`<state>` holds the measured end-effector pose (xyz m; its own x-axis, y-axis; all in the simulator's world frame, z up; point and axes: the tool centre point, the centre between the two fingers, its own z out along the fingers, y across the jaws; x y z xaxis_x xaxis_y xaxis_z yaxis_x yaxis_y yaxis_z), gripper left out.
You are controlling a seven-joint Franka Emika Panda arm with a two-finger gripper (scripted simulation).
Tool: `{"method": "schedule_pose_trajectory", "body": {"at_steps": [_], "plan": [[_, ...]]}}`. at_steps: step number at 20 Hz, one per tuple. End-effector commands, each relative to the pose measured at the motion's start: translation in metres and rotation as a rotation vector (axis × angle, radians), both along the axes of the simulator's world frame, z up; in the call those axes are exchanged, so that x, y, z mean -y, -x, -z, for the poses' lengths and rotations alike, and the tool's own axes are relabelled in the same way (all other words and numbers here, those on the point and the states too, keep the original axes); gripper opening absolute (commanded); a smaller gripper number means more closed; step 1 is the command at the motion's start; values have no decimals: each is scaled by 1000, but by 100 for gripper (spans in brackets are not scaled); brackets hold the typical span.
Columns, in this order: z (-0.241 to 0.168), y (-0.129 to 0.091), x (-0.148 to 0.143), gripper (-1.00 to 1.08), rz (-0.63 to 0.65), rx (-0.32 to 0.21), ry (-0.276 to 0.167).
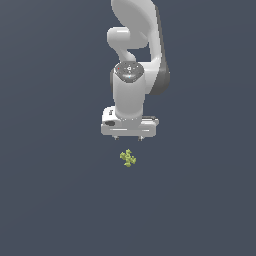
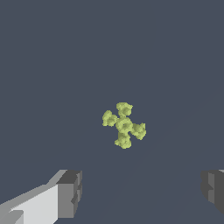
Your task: Pick up the object and move it to a goal position.
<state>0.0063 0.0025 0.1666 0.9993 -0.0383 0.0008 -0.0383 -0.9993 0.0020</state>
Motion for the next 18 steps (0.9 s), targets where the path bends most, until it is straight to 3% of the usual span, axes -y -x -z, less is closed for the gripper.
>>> {"method": "schedule_pose_trajectory", "body": {"at_steps": [1, 10, 18], "plan": [[0, 0, 0, 100, 0, 0, 0], [7, 10, -26, 100, -80, -28, 0], [9, 8, -25, 100, -97, -27, 1]]}}
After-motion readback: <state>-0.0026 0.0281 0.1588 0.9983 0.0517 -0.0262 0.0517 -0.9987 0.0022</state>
